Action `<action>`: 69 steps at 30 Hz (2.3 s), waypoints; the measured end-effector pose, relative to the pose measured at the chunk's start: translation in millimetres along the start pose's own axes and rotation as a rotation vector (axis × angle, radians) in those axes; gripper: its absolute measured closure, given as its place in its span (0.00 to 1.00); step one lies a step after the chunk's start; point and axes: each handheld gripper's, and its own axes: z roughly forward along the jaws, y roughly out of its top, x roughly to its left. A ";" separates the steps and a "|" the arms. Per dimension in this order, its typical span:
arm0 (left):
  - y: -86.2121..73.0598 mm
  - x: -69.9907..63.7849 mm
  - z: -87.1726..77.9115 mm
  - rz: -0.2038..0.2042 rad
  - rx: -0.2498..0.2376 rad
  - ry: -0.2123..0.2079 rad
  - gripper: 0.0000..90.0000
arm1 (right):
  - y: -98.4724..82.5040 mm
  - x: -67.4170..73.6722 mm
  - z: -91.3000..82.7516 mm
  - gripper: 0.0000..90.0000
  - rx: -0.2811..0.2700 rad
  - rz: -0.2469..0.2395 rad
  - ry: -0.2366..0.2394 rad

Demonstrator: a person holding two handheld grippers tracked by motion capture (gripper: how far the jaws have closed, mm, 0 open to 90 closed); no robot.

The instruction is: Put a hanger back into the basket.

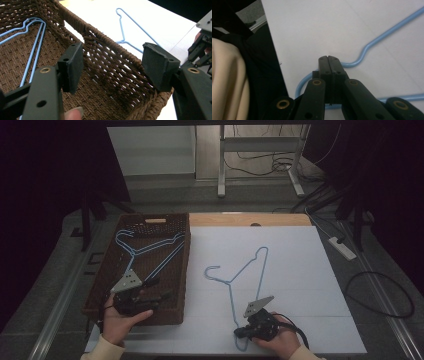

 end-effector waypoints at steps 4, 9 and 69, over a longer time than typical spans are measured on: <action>0.2 -0.1 -0.2 0.000 -0.001 -0.001 0.39 | 3.0 -25.9 -17.7 1.00 -0.058 0.042 -0.095; 0.3 0.3 -1.1 0.000 -0.003 0.001 0.39 | 8.8 -73.6 -33.8 1.00 -0.110 0.134 -0.244; 1.0 -6.7 4.0 0.018 0.005 -0.021 0.39 | -41.6 -93.3 -75.1 1.00 -0.053 0.382 -0.447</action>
